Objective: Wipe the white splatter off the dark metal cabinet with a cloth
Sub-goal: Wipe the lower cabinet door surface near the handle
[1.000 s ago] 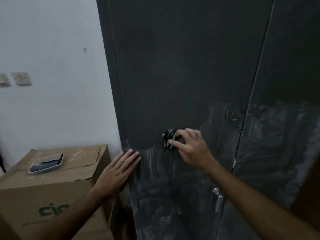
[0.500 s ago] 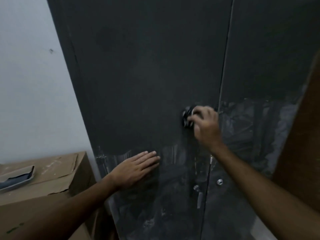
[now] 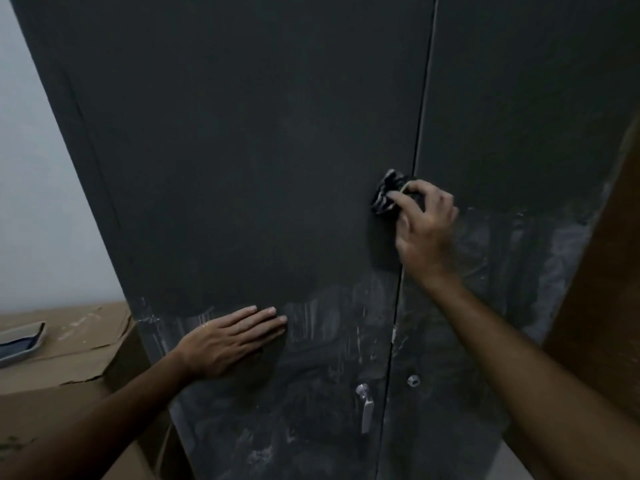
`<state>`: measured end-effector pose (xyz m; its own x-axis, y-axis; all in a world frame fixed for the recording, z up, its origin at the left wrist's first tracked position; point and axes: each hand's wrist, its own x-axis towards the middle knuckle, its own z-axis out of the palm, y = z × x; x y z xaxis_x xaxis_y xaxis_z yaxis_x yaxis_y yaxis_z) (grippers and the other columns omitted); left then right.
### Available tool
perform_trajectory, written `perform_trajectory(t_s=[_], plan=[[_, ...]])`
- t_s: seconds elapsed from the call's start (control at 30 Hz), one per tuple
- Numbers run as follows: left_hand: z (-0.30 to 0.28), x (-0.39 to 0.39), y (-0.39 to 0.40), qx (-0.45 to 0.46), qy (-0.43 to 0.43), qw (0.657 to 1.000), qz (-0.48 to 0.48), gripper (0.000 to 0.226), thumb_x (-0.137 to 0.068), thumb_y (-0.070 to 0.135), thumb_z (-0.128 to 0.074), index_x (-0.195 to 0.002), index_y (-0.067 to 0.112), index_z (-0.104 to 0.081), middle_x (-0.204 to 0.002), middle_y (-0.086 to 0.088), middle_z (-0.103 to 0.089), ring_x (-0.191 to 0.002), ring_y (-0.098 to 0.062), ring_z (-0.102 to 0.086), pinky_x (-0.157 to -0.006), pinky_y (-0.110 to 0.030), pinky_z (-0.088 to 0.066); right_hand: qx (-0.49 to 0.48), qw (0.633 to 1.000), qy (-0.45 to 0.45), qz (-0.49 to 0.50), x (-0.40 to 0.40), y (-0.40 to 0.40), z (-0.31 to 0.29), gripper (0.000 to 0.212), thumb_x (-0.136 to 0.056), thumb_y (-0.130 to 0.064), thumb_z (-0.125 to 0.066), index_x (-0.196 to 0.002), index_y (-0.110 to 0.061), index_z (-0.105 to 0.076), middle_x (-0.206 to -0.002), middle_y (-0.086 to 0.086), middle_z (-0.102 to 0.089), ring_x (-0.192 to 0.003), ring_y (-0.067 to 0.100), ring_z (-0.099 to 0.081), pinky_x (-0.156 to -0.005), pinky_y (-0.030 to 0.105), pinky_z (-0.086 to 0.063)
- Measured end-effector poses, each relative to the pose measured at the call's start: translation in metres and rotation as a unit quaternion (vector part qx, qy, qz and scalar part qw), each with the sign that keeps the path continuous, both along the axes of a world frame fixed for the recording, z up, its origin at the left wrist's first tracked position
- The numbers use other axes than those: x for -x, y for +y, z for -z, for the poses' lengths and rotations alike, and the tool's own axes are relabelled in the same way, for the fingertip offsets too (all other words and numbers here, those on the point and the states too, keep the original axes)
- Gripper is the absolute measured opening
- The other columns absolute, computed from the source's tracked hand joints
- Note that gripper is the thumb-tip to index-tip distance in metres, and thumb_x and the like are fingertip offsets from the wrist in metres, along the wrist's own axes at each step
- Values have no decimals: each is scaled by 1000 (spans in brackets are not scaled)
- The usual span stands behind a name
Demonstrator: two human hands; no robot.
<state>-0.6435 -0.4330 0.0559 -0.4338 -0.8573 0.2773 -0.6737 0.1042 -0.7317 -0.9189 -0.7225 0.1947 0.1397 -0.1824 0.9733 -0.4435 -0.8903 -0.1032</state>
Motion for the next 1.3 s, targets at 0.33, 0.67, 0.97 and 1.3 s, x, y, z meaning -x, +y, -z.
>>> perform_trajectory(t_s=[0.33, 0.67, 0.97, 1.3], plan=[[4, 19, 5, 12, 29, 998, -63, 64, -105, 33, -43, -165, 17, -26, -174, -2, -18, -159, -24, -21, -128, -46, -18, 62, 994, 82, -40, 32, -38, 21, 41, -75, 4, -61, -105, -25, -69, -122, 8, -59, -110, 35, -47, -89, 47, -41], [23, 63, -9, 73, 88, 980, -162, 77, -91, 31, -48, -163, 11, -30, -166, -12, -37, -153, -35, -34, -127, -55, -19, 172, 959, 212, -81, 45, -56, 56, 31, -82, -6, -59, -102, -23, -74, -125, 5, -59, -109, 34, -47, -86, 51, -46], [-8, 148, -100, 62, 123, 987, -86, 80, -95, 38, -56, -163, 5, -29, -171, -16, -20, -158, -36, -22, -128, -51, -18, 173, 948, 243, -109, 60, -69, 81, 37, -86, -4, -58, -113, -22, -75, -132, 10, -60, -115, 35, -49, -92, 52, -47], [-27, 155, -180, 4, 43, 999, -9, 78, -102, 25, -56, -166, 6, -14, -175, -14, -5, -162, -30, -2, -130, -46, -2, -40, 998, 19, -55, 53, -63, 51, 46, -95, -11, -67, -139, -21, -63, -130, 19, -54, -102, 35, -52, -82, 33, -46]])
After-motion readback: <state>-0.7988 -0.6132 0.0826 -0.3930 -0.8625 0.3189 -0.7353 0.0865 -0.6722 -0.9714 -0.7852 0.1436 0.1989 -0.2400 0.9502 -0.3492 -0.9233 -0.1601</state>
